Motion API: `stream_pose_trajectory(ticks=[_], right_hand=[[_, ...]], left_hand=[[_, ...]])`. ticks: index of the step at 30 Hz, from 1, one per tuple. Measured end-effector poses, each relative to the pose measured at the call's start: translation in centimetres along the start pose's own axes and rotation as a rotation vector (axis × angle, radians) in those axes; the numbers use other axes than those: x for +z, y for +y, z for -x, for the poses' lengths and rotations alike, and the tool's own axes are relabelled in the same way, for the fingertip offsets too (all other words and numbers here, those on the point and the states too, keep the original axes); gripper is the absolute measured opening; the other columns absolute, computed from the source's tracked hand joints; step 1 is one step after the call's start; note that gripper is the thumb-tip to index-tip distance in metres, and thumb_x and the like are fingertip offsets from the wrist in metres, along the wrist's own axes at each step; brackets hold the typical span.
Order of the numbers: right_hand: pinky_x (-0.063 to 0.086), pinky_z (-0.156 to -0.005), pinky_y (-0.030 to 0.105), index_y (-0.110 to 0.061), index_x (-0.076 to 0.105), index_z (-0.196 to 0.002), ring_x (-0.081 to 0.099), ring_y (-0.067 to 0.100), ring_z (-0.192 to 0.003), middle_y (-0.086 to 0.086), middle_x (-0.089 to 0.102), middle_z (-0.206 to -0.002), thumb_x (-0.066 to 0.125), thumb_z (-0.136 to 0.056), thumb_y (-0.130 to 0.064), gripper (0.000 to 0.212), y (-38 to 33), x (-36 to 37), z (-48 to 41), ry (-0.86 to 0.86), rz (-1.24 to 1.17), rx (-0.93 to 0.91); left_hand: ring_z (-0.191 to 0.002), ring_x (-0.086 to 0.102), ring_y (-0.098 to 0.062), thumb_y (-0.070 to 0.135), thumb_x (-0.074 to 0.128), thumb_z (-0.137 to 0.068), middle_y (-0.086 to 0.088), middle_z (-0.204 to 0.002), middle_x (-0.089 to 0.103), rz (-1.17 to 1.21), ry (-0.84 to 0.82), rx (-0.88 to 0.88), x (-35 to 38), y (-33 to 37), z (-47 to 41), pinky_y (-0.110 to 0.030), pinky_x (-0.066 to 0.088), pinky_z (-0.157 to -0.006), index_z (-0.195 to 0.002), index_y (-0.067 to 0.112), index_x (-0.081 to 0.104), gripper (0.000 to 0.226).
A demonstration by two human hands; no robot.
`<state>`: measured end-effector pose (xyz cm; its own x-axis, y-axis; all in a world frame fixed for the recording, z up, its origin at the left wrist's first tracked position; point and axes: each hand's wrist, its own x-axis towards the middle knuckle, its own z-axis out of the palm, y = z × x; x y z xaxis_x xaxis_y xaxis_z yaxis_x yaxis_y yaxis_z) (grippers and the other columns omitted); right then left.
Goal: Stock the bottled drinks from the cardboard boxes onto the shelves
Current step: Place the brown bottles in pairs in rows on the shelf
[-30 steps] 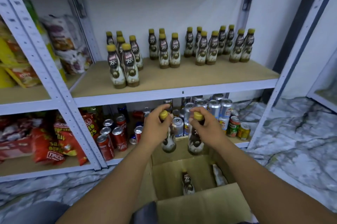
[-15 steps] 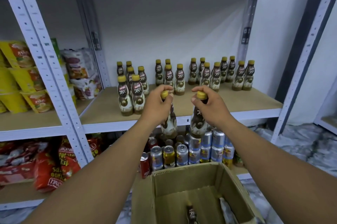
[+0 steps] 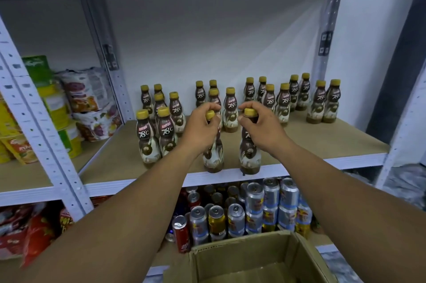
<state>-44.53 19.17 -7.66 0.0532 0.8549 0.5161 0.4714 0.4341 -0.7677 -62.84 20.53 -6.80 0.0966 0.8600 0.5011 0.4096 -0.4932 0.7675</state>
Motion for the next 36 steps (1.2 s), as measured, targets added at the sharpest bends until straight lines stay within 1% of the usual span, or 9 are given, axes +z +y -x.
stream_pose_trajectory(ticks=[10,13,16,18,21,23,26,30,36], right_hand=[[0.048,-0.062,0.030,-0.034,0.061,-0.113,0.056,0.007,-0.066,-0.002,0.066,-0.098,0.066,-0.098,-0.024,0.018,2.6,1.8,-3.2,0.020,-0.051,-0.027],[0.049,-0.071,0.025,-0.035,0.059,-0.117,0.060,0.001,-0.079,-0.010,0.065,-0.102,0.066,-0.098,-0.026,0.022,2.8,1.9,-2.8,0.024,-0.099,-0.043],[0.045,-0.089,0.019,-0.041,0.048,-0.137,0.055,-0.007,-0.110,-0.019,0.057,-0.130,0.065,-0.099,-0.030,0.043,3.0,1.8,-1.9,-0.013,-0.096,-0.040],[0.038,-0.104,0.016,-0.044,0.031,-0.152,0.041,-0.014,-0.130,-0.031,0.039,-0.147,0.063,-0.100,-0.031,0.062,3.4,1.7,-1.0,-0.058,-0.109,-0.026],[0.036,-0.116,0.027,-0.046,0.013,-0.159,0.035,-0.014,-0.137,-0.039,0.030,-0.151,0.063,-0.101,-0.029,0.079,4.4,1.7,0.3,-0.103,-0.142,-0.005],[0.037,-0.118,0.033,-0.046,0.012,-0.160,0.038,-0.009,-0.139,-0.039,0.036,-0.149,0.063,-0.101,-0.023,0.081,5.3,1.8,1.4,-0.103,-0.152,0.017],[0.037,-0.118,0.038,-0.052,0.015,-0.157,0.035,-0.008,-0.142,-0.030,0.037,-0.154,0.063,-0.100,-0.020,0.081,6.4,2.1,3.0,-0.071,-0.120,0.038],[0.042,-0.111,0.030,-0.054,0.017,-0.155,0.036,-0.025,-0.127,-0.048,0.038,-0.139,0.061,-0.101,-0.018,0.079,6.9,2.6,4.0,-0.026,-0.131,0.074],[0.040,-0.111,0.030,-0.048,0.013,-0.159,0.033,-0.030,-0.124,-0.060,0.034,-0.131,0.059,-0.103,-0.023,0.077,7.3,3.4,3.8,-0.025,-0.093,0.061]], left_hand=[[-0.052,0.050,0.005,0.014,0.057,-0.104,0.007,-0.085,0.060,0.034,0.050,0.048,1.8,-2.3,-2.3,-0.010,0.038,-0.051,-0.123,0.020,0.061,0.021],[-0.072,0.057,0.003,0.020,0.057,-0.104,0.004,-0.100,0.066,0.052,0.061,0.065,2.2,-2.8,-1.9,-0.012,0.044,-0.064,-0.129,0.021,0.058,0.024],[-0.121,0.057,-0.006,0.026,0.058,-0.104,0.005,-0.139,0.058,0.081,0.042,0.065,2.4,-3.3,-1.1,-0.023,0.048,-0.096,-0.147,0.029,0.045,0.044],[-0.136,0.044,0.003,0.027,0.062,-0.102,0.013,-0.157,0.041,0.088,0.031,0.040,2.4,-3.5,-0.3,-0.023,0.040,-0.109,-0.158,0.034,0.030,0.064],[-0.116,0.032,0.037,0.025,0.070,-0.097,0.027,-0.149,0.036,0.120,0.030,-0.008,2.2,-3.9,1.3,-0.009,0.034,-0.099,-0.162,0.039,0.014,0.087],[-0.106,0.024,0.045,0.023,0.074,-0.094,0.038,-0.141,0.029,0.131,0.032,-0.051,2.3,-4.6,2.4,-0.005,0.030,-0.093,-0.162,0.039,0.009,0.095],[-0.124,0.031,0.032,0.018,0.077,-0.091,0.036,-0.148,0.032,0.159,0.049,-0.070,2.7,-5.7,3.7,-0.018,0.038,-0.106,-0.162,0.040,0.012,0.098],[-0.139,0.044,-0.011,0.019,0.075,-0.093,0.008,-0.155,0.042,0.128,0.102,-0.147,3.3,-6.9,4.9,-0.033,0.046,-0.107,-0.160,0.045,0.012,0.096],[-0.122,0.056,-0.002,0.017,0.073,-0.094,0.014,-0.137,0.053,0.107,0.134,-0.182,4.0,-8.1,4.9,-0.033,0.050,-0.102,-0.160,0.044,0.016,0.092]])
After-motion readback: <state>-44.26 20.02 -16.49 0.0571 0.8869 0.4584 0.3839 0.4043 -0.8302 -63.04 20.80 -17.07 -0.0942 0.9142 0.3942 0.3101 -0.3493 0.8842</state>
